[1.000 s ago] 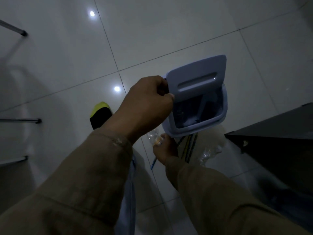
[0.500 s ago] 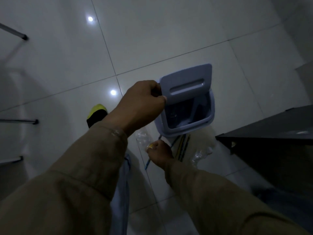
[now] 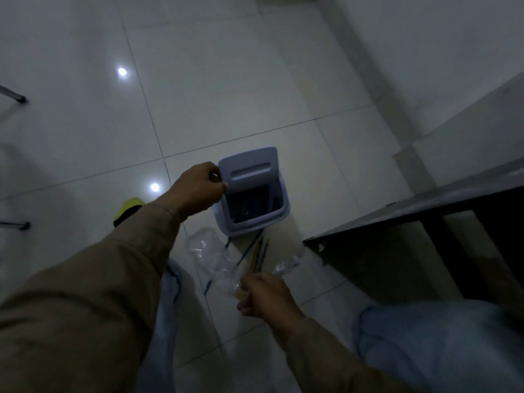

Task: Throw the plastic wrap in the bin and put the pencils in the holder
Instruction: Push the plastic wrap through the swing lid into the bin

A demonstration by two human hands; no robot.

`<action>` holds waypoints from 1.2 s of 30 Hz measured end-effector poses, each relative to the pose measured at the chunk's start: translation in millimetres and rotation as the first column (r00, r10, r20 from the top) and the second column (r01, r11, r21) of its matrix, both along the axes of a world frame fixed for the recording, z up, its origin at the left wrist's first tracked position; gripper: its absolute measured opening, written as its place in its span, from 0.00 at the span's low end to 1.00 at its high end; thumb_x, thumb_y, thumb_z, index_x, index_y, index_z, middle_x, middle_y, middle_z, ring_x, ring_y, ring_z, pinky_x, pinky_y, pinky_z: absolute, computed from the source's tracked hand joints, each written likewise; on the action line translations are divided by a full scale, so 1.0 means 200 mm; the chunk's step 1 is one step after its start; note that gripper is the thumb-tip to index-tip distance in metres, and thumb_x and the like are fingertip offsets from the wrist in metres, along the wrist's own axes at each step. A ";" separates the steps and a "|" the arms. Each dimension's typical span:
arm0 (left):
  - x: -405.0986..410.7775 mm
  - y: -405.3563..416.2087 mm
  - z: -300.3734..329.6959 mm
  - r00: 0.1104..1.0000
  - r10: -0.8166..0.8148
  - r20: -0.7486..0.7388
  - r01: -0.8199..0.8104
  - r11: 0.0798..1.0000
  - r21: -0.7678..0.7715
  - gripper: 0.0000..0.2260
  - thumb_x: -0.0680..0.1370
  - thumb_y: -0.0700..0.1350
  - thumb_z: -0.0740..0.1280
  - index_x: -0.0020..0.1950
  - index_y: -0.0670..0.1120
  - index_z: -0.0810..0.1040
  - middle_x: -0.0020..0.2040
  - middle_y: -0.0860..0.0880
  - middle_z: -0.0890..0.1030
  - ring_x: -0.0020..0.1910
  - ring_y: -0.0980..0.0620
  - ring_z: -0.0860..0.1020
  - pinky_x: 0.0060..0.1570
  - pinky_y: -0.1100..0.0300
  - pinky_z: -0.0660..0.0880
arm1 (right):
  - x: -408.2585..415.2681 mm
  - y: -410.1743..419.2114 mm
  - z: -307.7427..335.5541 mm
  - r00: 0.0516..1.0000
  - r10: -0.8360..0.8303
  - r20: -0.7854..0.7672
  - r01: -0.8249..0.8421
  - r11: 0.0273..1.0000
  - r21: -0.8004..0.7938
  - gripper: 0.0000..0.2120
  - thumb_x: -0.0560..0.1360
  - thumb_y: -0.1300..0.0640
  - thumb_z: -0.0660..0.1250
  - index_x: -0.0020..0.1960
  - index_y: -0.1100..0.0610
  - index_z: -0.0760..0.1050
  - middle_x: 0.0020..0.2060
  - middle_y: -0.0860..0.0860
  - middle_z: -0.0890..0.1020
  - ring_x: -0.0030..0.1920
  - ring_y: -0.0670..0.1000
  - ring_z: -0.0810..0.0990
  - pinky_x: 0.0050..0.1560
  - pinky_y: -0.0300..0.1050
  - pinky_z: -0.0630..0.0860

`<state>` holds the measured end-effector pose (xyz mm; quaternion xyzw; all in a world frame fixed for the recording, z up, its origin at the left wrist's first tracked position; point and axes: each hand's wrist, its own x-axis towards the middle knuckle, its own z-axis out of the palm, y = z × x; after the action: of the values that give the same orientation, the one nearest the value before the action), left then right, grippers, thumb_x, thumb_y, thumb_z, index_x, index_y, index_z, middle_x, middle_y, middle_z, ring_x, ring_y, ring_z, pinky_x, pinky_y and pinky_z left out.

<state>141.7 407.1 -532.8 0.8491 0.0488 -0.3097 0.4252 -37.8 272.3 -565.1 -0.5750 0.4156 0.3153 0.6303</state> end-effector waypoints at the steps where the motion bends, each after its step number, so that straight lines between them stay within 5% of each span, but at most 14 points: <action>1: 0.00 0.00 0.00 1.000 0.010 -0.005 -0.010 1.000 -0.005 0.18 0.77 0.44 0.66 0.66 0.47 0.71 0.61 0.43 0.79 0.53 0.44 0.80 0.50 0.48 0.80 | -0.02 -0.02 0.04 0.999 -0.034 -0.002 0.034 0.999 0.012 0.06 0.75 0.62 0.64 0.40 0.60 0.75 0.32 0.56 0.76 0.28 0.51 0.75 0.31 0.40 0.74; 12: 0.00 -0.02 0.02 0.996 -0.019 0.084 0.016 0.999 0.038 0.18 0.75 0.45 0.66 0.64 0.45 0.72 0.60 0.41 0.79 0.55 0.42 0.79 0.55 0.44 0.78 | 0.01 -0.22 0.36 0.915 -0.395 0.082 0.389 0.918 0.083 0.10 0.77 0.58 0.65 0.40 0.63 0.77 0.29 0.57 0.81 0.32 0.54 0.79 0.36 0.45 0.76; 26: 0.02 -0.04 0.01 0.990 -0.017 0.143 0.005 0.996 0.085 0.14 0.75 0.43 0.66 0.60 0.41 0.75 0.54 0.41 0.80 0.50 0.43 0.78 0.46 0.53 0.75 | 0.35 -0.23 0.23 0.922 -0.386 0.021 0.385 0.922 0.033 0.11 0.74 0.53 0.70 0.43 0.62 0.77 0.34 0.57 0.78 0.34 0.52 0.77 0.35 0.41 0.77; 32: 0.03 -0.04 0.00 0.991 -0.028 0.133 0.016 0.995 0.095 0.14 0.76 0.45 0.66 0.61 0.43 0.74 0.55 0.42 0.80 0.52 0.42 0.79 0.50 0.50 0.78 | 0.44 -0.22 0.23 0.930 -0.361 0.070 0.360 0.933 0.025 0.14 0.77 0.56 0.69 0.57 0.64 0.72 0.55 0.66 0.81 0.53 0.61 0.83 0.51 0.48 0.81; 36: 0.03 -0.04 0.01 0.993 -0.052 0.108 0.041 0.993 0.107 0.16 0.76 0.45 0.66 0.63 0.43 0.73 0.57 0.42 0.79 0.53 0.42 0.79 0.52 0.46 0.78 | 0.40 -0.27 0.21 0.932 -0.358 0.058 0.355 0.933 0.062 0.09 0.79 0.57 0.67 0.52 0.63 0.72 0.50 0.63 0.82 0.51 0.60 0.83 0.49 0.47 0.81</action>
<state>147.6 398.3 -531.6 0.8868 0.0215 -0.2692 0.3750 41.4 218.8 -523.1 -0.4845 0.4830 0.1861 0.7052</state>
